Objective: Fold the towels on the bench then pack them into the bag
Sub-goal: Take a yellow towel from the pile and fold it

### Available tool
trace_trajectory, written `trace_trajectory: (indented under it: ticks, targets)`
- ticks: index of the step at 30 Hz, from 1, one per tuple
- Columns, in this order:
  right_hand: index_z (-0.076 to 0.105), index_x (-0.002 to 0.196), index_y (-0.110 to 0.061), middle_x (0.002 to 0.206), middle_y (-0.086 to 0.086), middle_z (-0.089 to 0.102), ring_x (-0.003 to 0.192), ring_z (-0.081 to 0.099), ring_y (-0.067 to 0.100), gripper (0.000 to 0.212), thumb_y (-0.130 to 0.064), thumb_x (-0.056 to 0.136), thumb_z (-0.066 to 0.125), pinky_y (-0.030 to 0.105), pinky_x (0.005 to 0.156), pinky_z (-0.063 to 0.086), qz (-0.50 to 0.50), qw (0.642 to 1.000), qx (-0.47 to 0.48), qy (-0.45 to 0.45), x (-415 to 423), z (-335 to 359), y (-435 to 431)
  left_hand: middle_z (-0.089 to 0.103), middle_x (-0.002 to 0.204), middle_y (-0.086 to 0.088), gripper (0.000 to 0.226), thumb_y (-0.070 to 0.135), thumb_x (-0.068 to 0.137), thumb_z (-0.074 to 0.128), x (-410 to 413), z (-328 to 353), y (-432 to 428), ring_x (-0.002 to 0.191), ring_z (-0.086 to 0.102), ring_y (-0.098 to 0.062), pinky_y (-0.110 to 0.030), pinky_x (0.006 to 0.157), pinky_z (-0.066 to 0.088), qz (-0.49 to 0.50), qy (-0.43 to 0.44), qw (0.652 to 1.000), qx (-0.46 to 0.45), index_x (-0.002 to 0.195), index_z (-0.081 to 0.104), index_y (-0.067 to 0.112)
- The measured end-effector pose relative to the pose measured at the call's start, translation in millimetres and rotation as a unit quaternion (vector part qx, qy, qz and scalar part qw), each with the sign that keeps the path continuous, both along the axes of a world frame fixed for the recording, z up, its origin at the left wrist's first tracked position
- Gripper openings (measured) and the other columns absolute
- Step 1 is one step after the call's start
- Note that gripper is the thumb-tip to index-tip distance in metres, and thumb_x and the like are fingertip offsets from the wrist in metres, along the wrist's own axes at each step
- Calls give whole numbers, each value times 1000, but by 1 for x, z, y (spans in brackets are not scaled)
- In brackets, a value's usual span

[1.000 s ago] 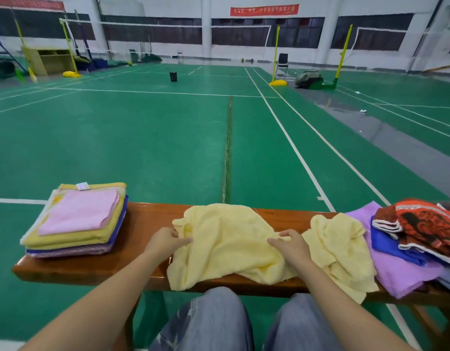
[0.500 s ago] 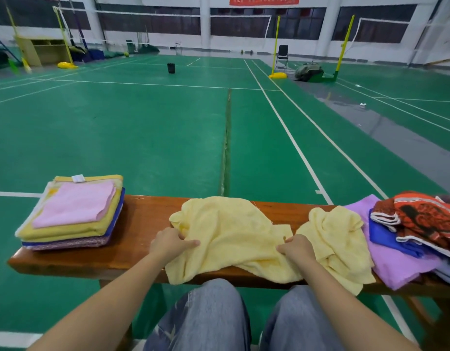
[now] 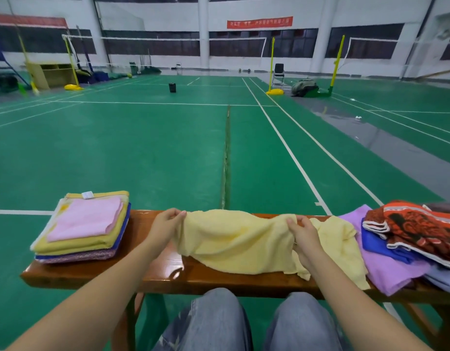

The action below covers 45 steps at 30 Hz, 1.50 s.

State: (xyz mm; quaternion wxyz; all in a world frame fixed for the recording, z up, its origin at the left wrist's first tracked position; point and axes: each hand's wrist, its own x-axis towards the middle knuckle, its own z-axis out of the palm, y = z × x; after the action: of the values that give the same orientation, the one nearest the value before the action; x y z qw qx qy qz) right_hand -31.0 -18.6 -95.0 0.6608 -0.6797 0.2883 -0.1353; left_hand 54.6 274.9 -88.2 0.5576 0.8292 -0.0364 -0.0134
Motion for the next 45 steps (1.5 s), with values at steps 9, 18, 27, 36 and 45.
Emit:
trace_trajectory:
  ticks: [9,18,27,36,45]
  targets:
    - [58,94,-16,94,4,63,78,61,14,9,-15,97,50,28,65,51,-33,959,191,-209,7,74,-2,44,59,-4,37,19,95,52,28,72,22,67,43,-21,-36,66,40,100,-105,989,19,59,48,10]
    - [54,126,-2,115,16,63,95,63,22,33,-14,95,53,35,83,53,-31,932,279,-232,15,108,2,58,88,-7,22,16,96,50,24,133,22,68,52,-14,-25,63,46,67,-59,976,-197,116,57,9]
    - [59,100,-14,98,7,63,87,61,16,14,-14,99,46,31,78,53,20,900,286,-329,18,162,-2,58,97,-1,60,10,92,58,19,181,15,100,54,-25,-45,94,45,23,-87,971,-221,144,35,26]
    - [45,138,-11,109,-1,61,94,60,14,49,0,91,55,39,93,50,19,945,105,-309,9,184,-14,55,96,1,82,7,84,67,14,210,28,80,54,-14,-33,64,50,1,-78,988,-133,147,23,33]
    - [62,111,0,88,3,64,77,57,15,25,-14,90,61,29,69,50,31,964,35,-262,8,194,-17,55,94,-15,75,1,76,73,11,214,40,82,56,-27,-35,65,51,-3,-82,996,-18,135,34,27]
